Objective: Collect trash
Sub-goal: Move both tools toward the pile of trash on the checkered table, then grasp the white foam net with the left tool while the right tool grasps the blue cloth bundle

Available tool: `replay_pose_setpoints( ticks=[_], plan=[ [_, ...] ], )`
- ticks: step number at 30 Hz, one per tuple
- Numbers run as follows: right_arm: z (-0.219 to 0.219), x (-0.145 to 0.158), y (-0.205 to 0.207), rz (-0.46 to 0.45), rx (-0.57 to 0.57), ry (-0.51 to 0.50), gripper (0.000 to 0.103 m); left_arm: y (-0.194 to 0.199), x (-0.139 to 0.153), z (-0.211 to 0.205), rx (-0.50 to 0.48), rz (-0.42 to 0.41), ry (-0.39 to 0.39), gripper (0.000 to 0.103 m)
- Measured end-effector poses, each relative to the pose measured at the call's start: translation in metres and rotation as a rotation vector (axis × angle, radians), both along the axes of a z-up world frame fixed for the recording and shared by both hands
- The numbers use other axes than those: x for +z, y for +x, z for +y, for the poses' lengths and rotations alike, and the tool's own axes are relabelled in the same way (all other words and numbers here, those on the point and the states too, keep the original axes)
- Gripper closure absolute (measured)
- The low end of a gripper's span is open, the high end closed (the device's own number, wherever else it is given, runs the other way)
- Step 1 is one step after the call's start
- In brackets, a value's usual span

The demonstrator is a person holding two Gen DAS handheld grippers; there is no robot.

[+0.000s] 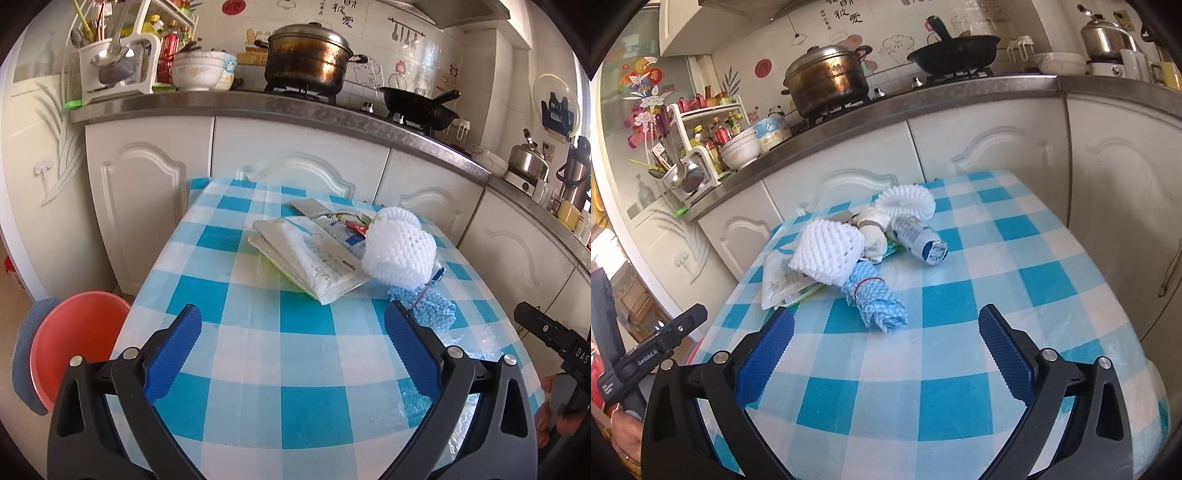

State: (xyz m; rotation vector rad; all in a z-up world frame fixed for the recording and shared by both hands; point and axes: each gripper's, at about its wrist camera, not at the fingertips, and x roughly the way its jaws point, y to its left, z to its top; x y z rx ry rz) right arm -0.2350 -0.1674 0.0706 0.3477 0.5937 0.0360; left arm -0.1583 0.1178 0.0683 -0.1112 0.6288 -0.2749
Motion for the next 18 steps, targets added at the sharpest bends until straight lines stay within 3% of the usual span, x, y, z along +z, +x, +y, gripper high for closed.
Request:
replay_pose_setpoints(
  ticks=[2, 5, 11, 13, 18],
  plan=[
    [0.0, -0.005, 0.009, 0.015, 0.032, 0.034, 0.004, 0.009, -0.003, -0.001, -0.012, 0.041, -0.013, 0.004],
    [0.001, -0.011, 0.022, 0.041, 0.067, 0.07, 0.006, 0.016, -0.001, -0.01, -0.054, 0.033, 0.001, 0.004],
    [-0.002, -0.025, 0.05, 0.108, 0.123, 0.077, 0.01, 0.036, 0.007, -0.058, -0.297, 0.029, 0.013, 0.004],
    [-0.004, -0.032, 0.059, 0.151, 0.13, 0.07, 0.028, 0.045, 0.006, -0.076, -0.352, 0.037, 0.019, 0.004],
    [-0.01, -0.047, 0.07, 0.21, 0.152, 0.088, 0.031, 0.078, -0.01, -0.119, -0.422, 0.106, 0.089, 0.004]
  ],
)
